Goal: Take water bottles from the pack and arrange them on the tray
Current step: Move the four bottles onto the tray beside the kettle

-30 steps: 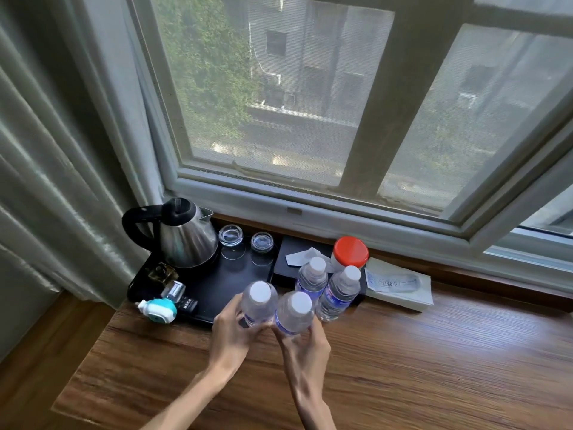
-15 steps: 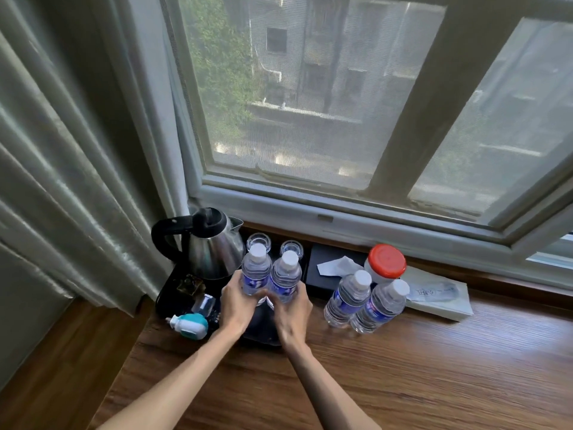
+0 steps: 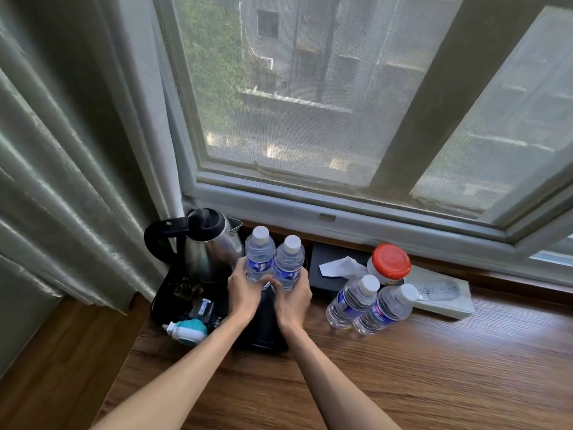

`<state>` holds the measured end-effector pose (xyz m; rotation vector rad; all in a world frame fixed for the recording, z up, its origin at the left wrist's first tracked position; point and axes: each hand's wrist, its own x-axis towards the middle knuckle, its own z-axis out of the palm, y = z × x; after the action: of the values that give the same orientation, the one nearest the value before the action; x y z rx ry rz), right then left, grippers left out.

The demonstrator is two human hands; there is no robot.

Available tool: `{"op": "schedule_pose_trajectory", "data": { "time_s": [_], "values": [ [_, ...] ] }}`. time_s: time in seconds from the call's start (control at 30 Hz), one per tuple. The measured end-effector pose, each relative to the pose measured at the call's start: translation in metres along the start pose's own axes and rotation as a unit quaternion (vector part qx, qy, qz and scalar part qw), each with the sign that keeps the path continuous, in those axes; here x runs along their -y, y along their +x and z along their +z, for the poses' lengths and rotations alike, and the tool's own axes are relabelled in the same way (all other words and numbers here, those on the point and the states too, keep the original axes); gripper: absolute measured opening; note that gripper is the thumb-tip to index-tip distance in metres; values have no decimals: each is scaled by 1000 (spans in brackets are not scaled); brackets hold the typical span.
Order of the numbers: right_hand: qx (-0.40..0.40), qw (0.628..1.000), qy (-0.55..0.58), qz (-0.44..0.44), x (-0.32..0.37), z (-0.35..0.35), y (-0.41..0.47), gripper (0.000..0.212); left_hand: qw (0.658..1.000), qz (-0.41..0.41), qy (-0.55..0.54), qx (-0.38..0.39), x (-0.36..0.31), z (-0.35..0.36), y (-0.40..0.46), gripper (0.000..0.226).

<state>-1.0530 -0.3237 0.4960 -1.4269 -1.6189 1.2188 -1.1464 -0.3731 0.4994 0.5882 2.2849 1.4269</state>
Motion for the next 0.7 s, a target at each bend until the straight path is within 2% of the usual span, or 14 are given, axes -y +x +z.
{"op": "schedule_pose_trajectory", "data": {
  "time_s": [0.2, 0.37, 0.47, 0.53, 0.6, 0.7],
  "values": [
    [7, 1000, -5, -3, -4, 1, 0, 48, 1000, 12, 4, -1, 2, 2, -6, 52],
    [62, 997, 17, 32, -7, -17, -13, 81, 1000, 2, -8, -5, 5, 6, -35, 90],
    [95, 993, 36, 52, -18, -50, -43, 63, 999, 12, -12, -31, 11, 14, -88, 85],
    [64, 997, 23, 45, -32, -80, -64, 45, 999, 14, -24, -28, 13, 21, -120, 74],
    [13, 997, 29, 63, -45, -111, -75, 37, 999, 29, -21, 20, 12, 31, -139, 67],
    [-79, 994, 13, 80, -54, -154, -73, 44, 990, 48, -1, 133, -2, 51, -144, 64]
  ]
}}
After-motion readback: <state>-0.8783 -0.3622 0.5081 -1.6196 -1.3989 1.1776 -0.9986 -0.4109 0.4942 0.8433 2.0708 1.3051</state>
